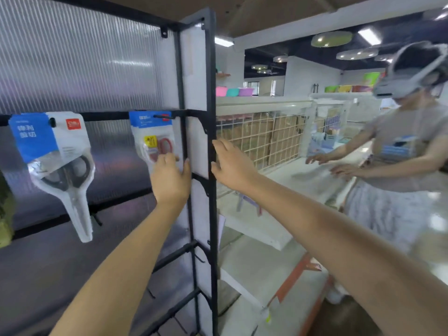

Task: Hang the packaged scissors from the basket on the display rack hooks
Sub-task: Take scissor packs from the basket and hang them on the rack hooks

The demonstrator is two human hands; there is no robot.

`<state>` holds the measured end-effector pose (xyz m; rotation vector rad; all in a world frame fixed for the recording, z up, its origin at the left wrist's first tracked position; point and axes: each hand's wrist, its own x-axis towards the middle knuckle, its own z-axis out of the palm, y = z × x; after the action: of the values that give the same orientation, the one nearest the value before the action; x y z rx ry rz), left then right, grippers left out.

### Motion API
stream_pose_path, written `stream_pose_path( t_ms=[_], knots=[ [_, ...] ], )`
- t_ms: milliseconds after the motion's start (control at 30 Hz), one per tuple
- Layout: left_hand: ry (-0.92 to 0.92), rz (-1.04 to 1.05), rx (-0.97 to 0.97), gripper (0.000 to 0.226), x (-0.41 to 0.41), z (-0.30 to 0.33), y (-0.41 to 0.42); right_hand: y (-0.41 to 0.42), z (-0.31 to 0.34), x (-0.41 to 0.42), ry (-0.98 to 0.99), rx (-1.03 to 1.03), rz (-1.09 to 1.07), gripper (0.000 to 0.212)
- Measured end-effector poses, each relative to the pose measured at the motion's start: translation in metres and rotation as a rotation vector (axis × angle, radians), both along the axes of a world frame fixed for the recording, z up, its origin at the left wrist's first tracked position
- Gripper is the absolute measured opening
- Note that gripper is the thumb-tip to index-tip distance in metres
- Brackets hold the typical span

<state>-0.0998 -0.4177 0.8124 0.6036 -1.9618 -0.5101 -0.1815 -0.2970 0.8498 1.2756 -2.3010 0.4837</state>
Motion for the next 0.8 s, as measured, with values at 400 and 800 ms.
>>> stream_pose_path(
  t_ms=[400, 800],
  knots=[
    [-0.537, -0.584, -0.101, 0.07, 0.027, -0.138, 0.245, 0.245, -0.163, 0.053, -0.454, -0.055, -0.437, 0.041],
    [-1.099, -0.902, -0.062, 0.038, 0.121, -0.348, 0.402, 0.435, -0.374, 0.183, -0.987, 0.001, -0.797, 0.031]
  ],
)
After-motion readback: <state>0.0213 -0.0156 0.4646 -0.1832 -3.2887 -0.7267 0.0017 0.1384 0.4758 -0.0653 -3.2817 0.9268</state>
